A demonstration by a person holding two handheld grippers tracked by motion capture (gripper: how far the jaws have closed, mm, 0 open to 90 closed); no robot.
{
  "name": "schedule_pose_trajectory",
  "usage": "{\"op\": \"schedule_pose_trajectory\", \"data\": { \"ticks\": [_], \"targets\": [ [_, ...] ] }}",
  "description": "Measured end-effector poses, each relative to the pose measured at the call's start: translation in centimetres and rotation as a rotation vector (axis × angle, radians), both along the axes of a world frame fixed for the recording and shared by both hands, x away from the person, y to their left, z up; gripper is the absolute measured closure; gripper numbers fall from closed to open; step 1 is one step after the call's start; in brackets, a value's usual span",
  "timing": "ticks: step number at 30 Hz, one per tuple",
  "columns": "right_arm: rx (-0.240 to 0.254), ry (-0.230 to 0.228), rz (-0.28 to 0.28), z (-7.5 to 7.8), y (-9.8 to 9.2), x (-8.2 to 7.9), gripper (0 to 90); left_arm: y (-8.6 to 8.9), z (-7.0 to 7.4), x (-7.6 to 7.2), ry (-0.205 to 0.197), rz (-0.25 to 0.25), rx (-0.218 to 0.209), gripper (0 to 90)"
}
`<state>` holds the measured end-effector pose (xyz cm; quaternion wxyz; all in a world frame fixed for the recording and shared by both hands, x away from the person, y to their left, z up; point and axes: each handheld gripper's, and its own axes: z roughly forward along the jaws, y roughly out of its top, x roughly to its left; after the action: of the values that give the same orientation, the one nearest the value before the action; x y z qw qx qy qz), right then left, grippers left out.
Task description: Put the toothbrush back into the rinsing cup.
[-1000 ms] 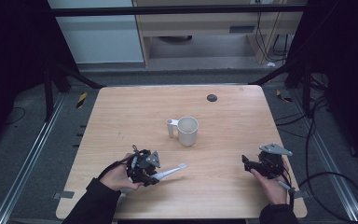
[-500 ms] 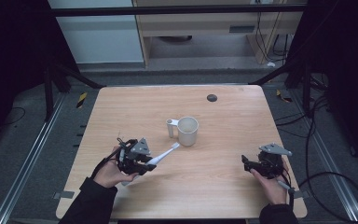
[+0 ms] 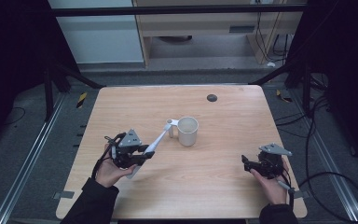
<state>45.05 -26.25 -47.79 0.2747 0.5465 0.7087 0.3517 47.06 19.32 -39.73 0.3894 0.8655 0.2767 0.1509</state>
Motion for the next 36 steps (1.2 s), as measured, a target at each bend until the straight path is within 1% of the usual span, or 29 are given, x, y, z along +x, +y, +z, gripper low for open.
{"op": "schedule_pose_trajectory", "data": {
  "ticks": [2, 5, 6, 7, 8, 9, 10, 11, 12, 14, 17, 21, 27, 28, 29, 30, 32, 34, 36],
  "targets": [
    [-0.004, -0.002, 0.002, 0.0, 0.0, 0.0, 16.8, 0.2, 0.1, 0.0, -0.02, 0.039, -0.022, 66.7],
    [0.002, 0.002, -0.002, 0.0, 0.0, 0.1, 16.8, 0.5, 0.3, 0.0, -0.039, 0.09, -0.06, 66.7],
    [0.001, 0.002, -0.001, -0.1, 0.0, 0.1, 16.8, 0.8, 0.5, 0.1, -0.06, 0.133, -0.086, 66.7],
    [0.001, 0.002, -0.001, -0.1, 0.0, 0.1, 16.8, 0.8, 0.5, 0.1, -0.06, 0.133, -0.086, 66.7],
    [-0.004, 0.0, 0.0, -0.1, 0.1, 0.1, 16.8, 1.2, 0.7, 0.1, -0.076, 0.172, -0.116, 66.6],
    [-0.004, -0.001, 0.0, -0.1, 0.1, 0.1, 16.8, 1.2, 0.7, 0.1, -0.076, 0.172, -0.116, 66.7],
    [-0.004, -0.001, -0.003, -0.1, 0.1, 0.0, 16.8, 1.5, 0.9, 0.2, -0.092, 0.202, -0.135, 66.7],
    [0.001, 0.0, -0.005, -0.1, 0.1, 0.0, 16.8, 1.5, 0.9, 0.2, -0.092, 0.202, -0.135, 66.7],
    [-0.002, 0.0, -0.004, -0.1, 0.1, -0.1, 16.8, 1.6, 1.0, 0.3, -0.103, 0.215, -0.144, 66.6],
    [-0.005, 0.001, -0.003, -0.1, 0.1, -0.1, 16.8, 1.8, 1.3, 0.6, -0.109, 0.238, -0.161, 66.7],
    [-0.003, -0.001, -0.002, -0.2, 0.1, -0.1, 16.8, 1.6, 1.7, 1.1, -0.13, 0.272, -0.192, 66.6],
    [-0.005, 0.0, 0.0, -0.2, 0.1, -0.2, 16.8, 1.2, 2.6, 1.8, -0.172, 0.305, -0.234, 66.7],
    [-0.002, -0.003, -0.001, -0.3, 0.1, -0.2, 16.8, 0.4, 3.7, 2.8, -0.224, 0.351, -0.302, 66.7],
    [0.001, -0.001, 0.0, -0.3, 0.1, -0.2, 16.8, 0.1, 4.0, 3.2, -0.237, 0.364, -0.315, 66.7],
    [0.001, 0.0, 0.001, -0.3, 0.1, -0.2, 16.8, 0.1, 4.0, 3.2, -0.237, 0.364, -0.315, 66.6],
    [0.001, 0.0, 0.001, -0.3, 0.1, -0.2, 16.8, -0.1, 4.1, 3.4, -0.241, 0.369, -0.33, 66.6],
    [-0.002, -0.001, 0.004, -0.3, 0.1, -0.2, 16.8, -0.5, 4.3, 3.7, -0.255, 0.381, -0.344, 66.7],
    [-0.001, -0.003, 0.004, -0.3, 0.1, -0.2, 16.8, -0.8, 4.4, 4.1, -0.264, 0.382, -0.359, 66.7],
    [-0.002, -0.003, 0.007, -0.3, 0.1, -0.2, 16.8, -1.2, 4.4, 4.4, -0.274, 0.388, -0.363, 66.6]
  ]
}}
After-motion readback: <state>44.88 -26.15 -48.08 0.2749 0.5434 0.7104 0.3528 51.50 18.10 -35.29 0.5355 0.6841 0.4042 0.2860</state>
